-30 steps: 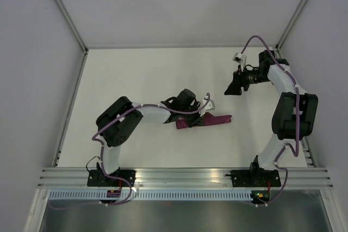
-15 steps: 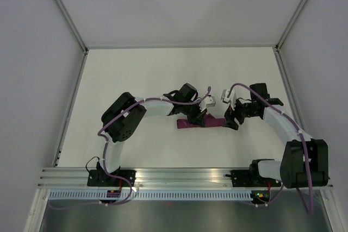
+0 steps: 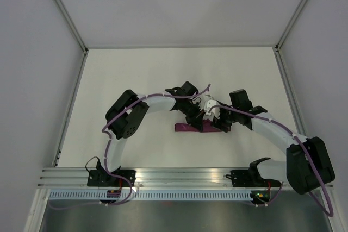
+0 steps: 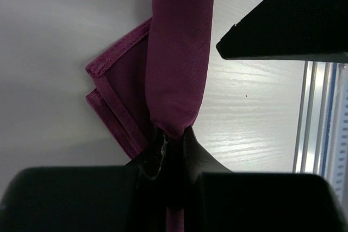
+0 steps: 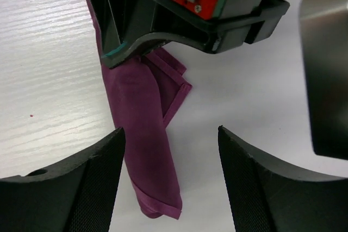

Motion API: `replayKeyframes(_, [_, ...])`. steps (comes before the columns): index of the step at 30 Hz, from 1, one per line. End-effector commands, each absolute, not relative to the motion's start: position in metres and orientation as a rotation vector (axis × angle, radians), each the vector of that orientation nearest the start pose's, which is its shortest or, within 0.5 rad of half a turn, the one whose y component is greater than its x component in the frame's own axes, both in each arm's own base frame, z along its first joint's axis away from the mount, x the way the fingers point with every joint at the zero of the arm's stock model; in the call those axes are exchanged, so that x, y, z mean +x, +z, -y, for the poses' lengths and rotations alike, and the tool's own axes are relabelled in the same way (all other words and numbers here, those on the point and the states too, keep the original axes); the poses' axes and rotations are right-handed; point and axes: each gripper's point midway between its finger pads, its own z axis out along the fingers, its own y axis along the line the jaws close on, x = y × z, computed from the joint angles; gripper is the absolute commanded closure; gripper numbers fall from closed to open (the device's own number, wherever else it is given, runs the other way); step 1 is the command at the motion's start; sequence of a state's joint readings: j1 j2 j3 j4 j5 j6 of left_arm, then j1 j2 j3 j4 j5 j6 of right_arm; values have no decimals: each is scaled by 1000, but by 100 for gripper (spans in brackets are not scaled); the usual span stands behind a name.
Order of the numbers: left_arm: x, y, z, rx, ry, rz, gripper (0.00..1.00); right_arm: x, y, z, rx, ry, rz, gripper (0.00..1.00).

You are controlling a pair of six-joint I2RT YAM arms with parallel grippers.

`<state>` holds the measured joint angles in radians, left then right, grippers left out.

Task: Fold the napkin, place the utensils inside, and roll it up
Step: Roll the napkin at the center of the board.

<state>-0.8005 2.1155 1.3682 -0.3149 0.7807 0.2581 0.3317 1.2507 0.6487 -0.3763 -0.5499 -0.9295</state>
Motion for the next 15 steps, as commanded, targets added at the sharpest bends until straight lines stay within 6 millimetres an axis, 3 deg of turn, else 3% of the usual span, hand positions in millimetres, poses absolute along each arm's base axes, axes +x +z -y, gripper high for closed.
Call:
replayKeyframes(1, [182,-56,335,1606,-1037,-2569,98,248,50,-163,-1653,381,-1770,27])
replayKeyframes(7, [183,-59,335,1594,-1032,-2587,98,230,38,-171,-1722,403,-1768,30])
replayKeyframes(15, [185,-62,334,1576,-1045,-2605,98,223,31,-174,-1727,437,-1784,31])
